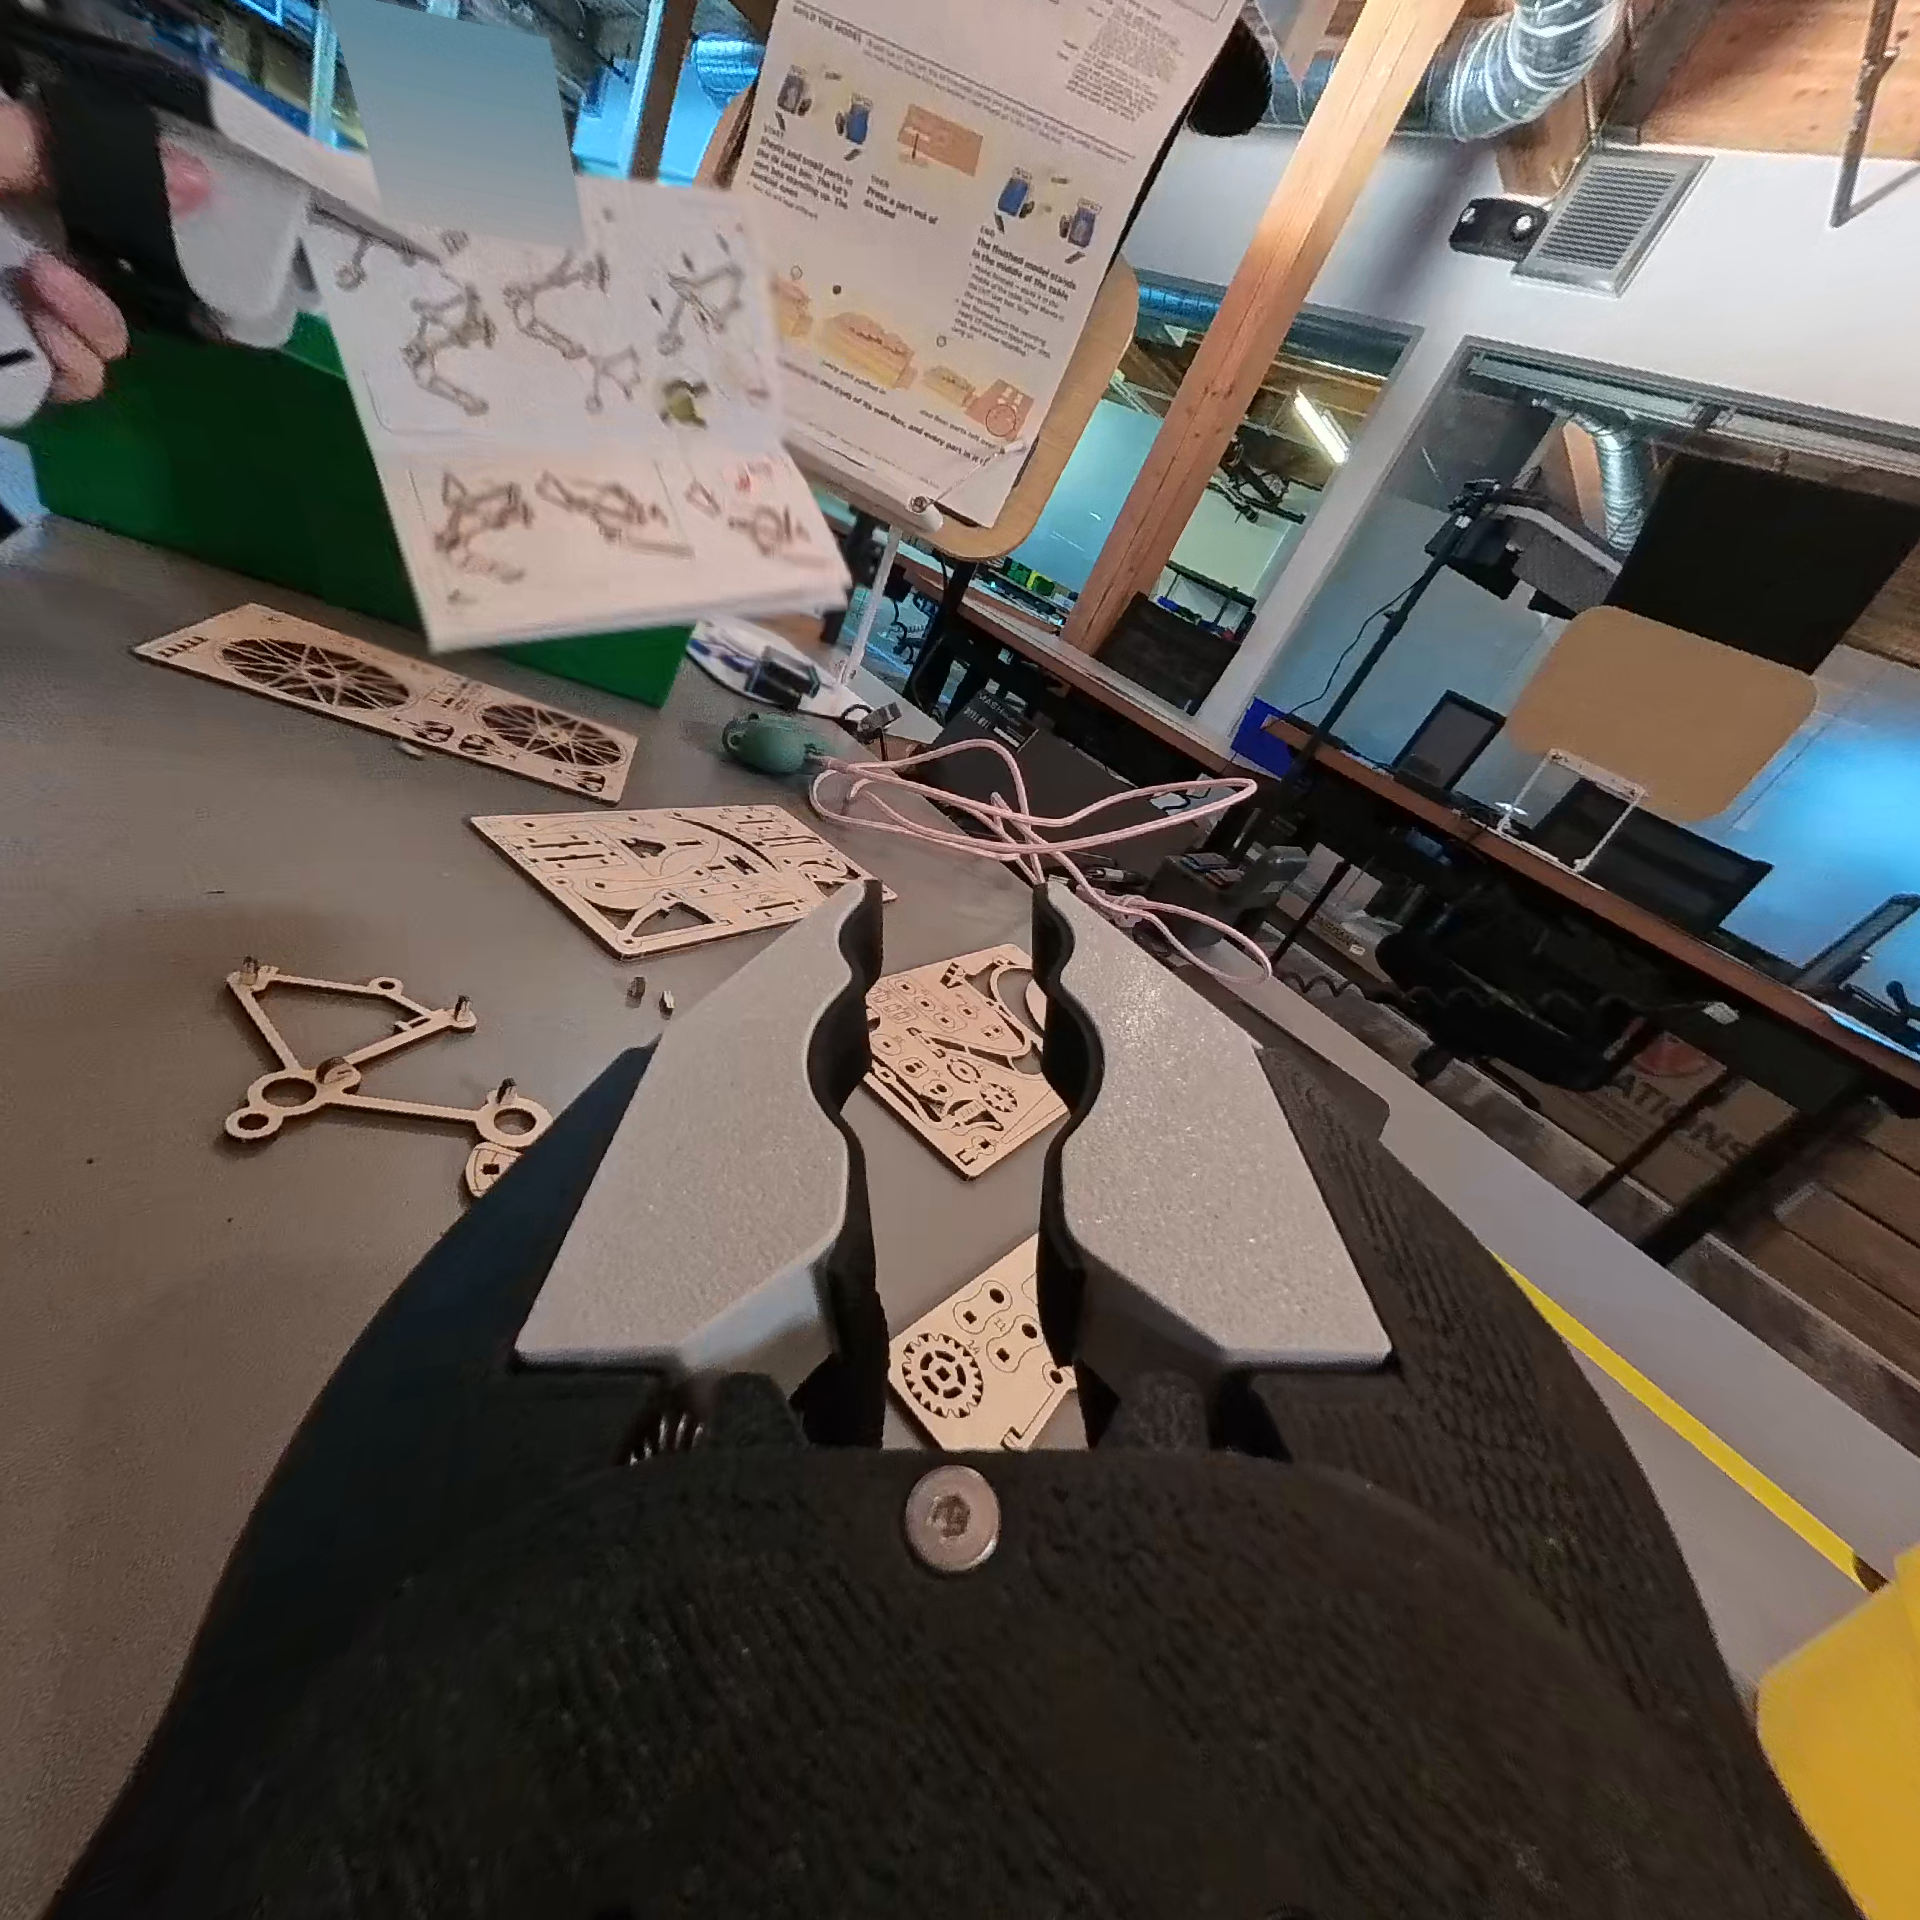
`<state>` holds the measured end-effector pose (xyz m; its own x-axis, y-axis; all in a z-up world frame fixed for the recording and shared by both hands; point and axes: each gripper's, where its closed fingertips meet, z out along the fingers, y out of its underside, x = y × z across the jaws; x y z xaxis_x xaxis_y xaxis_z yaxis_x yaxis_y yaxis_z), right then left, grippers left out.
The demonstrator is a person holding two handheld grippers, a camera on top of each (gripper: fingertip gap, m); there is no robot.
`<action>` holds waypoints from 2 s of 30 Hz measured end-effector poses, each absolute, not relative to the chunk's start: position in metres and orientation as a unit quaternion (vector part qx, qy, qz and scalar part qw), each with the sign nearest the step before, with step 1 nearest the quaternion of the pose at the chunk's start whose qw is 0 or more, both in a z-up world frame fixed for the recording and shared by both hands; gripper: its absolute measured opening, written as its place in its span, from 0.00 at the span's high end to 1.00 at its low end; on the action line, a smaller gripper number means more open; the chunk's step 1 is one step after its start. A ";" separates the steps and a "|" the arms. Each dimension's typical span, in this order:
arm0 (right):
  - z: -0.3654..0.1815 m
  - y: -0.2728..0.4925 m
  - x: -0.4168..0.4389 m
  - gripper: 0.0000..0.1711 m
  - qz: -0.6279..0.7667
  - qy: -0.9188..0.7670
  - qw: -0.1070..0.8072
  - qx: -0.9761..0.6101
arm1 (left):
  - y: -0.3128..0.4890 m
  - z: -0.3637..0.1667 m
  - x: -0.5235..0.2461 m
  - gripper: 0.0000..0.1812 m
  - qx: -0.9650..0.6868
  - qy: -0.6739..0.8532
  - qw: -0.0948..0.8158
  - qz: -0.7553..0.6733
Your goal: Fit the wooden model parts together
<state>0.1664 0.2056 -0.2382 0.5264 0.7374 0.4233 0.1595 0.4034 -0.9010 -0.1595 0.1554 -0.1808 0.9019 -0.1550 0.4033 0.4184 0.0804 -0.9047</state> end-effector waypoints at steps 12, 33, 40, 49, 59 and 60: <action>-0.238 0.212 0.171 0.84 0.189 -0.429 0.716 -0.517 | 0.146 -0.183 -0.173 1.00 -0.628 -0.132 0.730 -0.236; -0.303 0.263 0.203 0.50 0.097 -0.375 0.550 -0.740 | 0.168 -0.243 -0.116 0.73 -0.751 0.005 0.643 -0.147; -0.334 0.279 0.215 0.30 0.121 -0.287 0.431 -0.847 | 0.163 -0.234 -0.104 0.61 -0.725 0.109 0.679 0.050; -0.350 0.269 0.225 0.44 0.096 -0.264 0.375 -0.884 | 0.159 -0.233 -0.079 0.63 -0.708 0.152 0.688 0.036; -0.342 0.257 0.223 0.90 0.091 -0.318 0.397 -0.856 | 0.156 -0.227 -0.081 0.65 -0.697 0.152 0.699 0.036; -0.342 0.256 0.223 0.90 0.097 -0.318 0.394 -0.857 | 0.156 -0.228 -0.080 0.66 -0.698 0.153 0.698 0.034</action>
<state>0.2225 0.2564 -0.3421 0.7795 0.6207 0.0842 0.4679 -0.4877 -0.7371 -0.0799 0.1564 -0.2280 0.9507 -0.1657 -0.2621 -0.2621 0.0224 -0.9648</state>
